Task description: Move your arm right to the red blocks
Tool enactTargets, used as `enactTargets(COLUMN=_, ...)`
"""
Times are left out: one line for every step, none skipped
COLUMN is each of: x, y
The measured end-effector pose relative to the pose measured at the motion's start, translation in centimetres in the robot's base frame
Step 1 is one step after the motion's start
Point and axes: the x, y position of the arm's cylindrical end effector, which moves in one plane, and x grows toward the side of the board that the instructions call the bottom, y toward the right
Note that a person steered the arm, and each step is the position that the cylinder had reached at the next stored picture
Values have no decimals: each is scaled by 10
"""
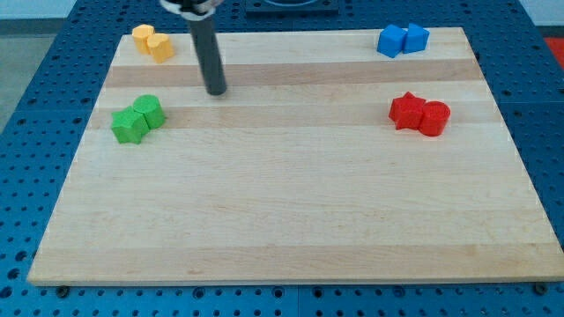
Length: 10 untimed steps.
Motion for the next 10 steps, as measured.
enactTargets(x=-2, y=48)
enactTargets(x=-3, y=99)
enactTargets(x=-3, y=156)
enactTargets(x=-4, y=213)
enactTargets(x=-4, y=268)
enactTargets(x=-4, y=312)
enactTargets(x=-3, y=347)
enactTargets(x=20, y=371)
enactTargets(x=42, y=372)
enactTargets(x=63, y=372)
